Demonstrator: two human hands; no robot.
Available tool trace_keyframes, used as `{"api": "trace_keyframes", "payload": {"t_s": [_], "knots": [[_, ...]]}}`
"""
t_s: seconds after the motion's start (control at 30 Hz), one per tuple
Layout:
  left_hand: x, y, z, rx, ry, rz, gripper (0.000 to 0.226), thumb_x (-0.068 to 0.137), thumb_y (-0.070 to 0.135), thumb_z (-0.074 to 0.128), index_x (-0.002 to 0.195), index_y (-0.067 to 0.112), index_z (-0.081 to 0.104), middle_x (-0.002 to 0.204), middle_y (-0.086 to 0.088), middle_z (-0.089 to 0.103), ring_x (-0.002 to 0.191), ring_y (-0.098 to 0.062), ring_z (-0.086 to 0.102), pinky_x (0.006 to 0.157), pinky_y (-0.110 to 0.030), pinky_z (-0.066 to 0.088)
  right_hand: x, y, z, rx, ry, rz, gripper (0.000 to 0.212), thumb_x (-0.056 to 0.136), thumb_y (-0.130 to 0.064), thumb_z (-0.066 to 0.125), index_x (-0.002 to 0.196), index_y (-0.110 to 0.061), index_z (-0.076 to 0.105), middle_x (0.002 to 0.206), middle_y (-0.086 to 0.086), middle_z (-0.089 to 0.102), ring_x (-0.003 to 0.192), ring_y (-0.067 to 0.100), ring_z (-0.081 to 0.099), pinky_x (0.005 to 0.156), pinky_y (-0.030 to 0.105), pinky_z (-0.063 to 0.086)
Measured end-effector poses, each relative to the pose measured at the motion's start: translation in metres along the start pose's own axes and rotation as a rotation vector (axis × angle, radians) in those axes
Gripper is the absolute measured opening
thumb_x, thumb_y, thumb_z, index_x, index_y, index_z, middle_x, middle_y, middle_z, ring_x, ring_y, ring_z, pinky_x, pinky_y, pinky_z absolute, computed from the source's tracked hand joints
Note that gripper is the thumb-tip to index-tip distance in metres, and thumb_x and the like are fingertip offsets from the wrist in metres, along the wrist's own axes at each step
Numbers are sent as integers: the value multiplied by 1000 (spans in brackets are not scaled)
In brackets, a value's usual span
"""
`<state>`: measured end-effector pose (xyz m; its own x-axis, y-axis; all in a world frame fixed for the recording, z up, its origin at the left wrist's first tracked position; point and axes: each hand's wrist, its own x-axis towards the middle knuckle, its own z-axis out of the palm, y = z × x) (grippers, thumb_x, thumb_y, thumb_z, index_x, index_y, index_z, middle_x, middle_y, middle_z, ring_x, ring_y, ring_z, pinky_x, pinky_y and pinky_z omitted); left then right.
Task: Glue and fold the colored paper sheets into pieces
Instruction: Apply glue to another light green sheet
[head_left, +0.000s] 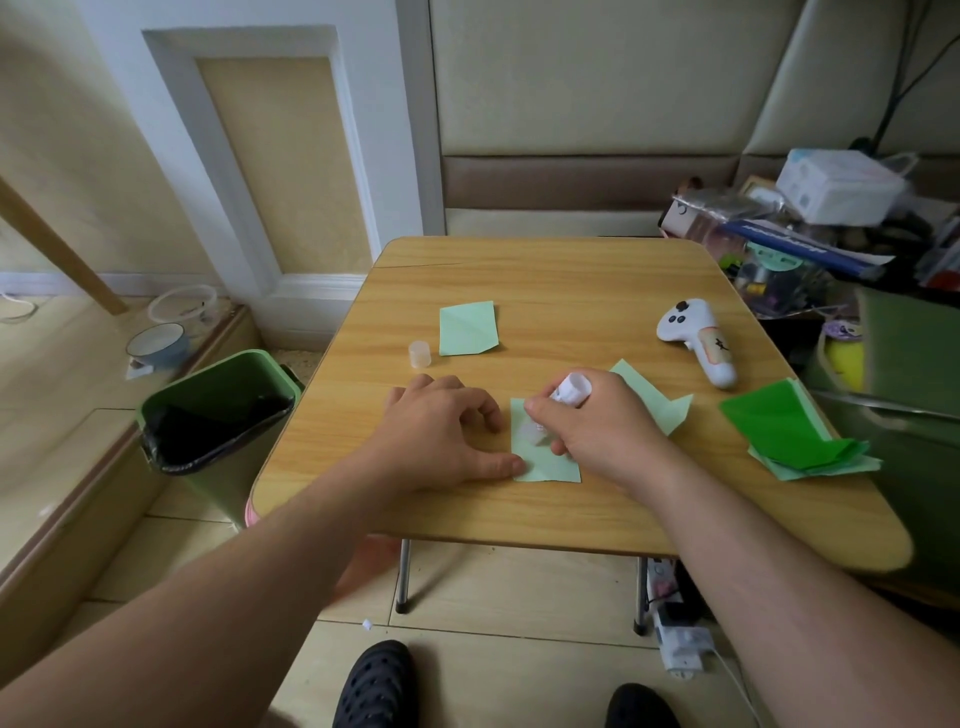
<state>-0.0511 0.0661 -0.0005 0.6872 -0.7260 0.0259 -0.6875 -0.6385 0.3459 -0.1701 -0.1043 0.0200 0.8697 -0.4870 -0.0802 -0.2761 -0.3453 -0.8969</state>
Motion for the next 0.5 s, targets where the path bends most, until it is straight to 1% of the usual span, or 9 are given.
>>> {"api": "trace_keyframes", "payload": {"t_s": [0.07,0.13,0.2,0.3,0.4,0.47,0.5], "knots": [[0,-1,0,-2,-5,1,57,56,92,63,94,51,58,97,24,50,105,-12,44,97,-37,33,0,0,-9,-119,13,-13,13,87,-30,71,86,-17,71,77,-6,75,72,20,72,64,33,55],[1,-1,0,1,-9,0,57,56,92,63,94,51,58,97,24,49,105,-12,43,97,-38,33,0,1,-19,-172,19,-4,12,86,-28,68,83,-17,71,76,-5,76,80,25,72,72,40,60],[1,0,-1,1,-11,-2,55,58,91,65,95,51,59,97,24,48,105,-11,43,97,-37,32,-1,2,-27,-204,23,3,11,84,-27,67,81,-17,71,76,-5,76,80,26,72,76,45,61],[1,0,-1,2,-10,2,56,58,90,66,97,50,59,98,24,49,105,-11,42,97,-37,32,-2,4,-32,-210,40,3,11,84,-26,66,81,-17,71,75,-5,76,78,24,71,73,43,61],[1,-2,-2,-4,-21,9,59,57,92,65,99,50,60,99,23,49,105,-11,42,96,-36,31,-3,0,-33,-93,117,-2,10,85,-25,68,85,-15,71,71,-10,75,68,20,69,69,37,58],[2,-3,-2,-2,-33,13,60,57,92,64,100,50,60,99,23,49,105,-11,42,96,-36,31,-3,-3,-31,-37,167,-23,13,85,-29,72,84,-16,70,68,-15,73,67,22,69,66,33,55],[2,-3,-2,-2,-34,13,60,57,92,65,100,50,60,99,23,49,105,-11,42,96,-36,32,-4,-5,-28,-55,165,-42,18,87,-34,74,82,-17,70,67,-17,73,68,19,70,64,31,54]]}}
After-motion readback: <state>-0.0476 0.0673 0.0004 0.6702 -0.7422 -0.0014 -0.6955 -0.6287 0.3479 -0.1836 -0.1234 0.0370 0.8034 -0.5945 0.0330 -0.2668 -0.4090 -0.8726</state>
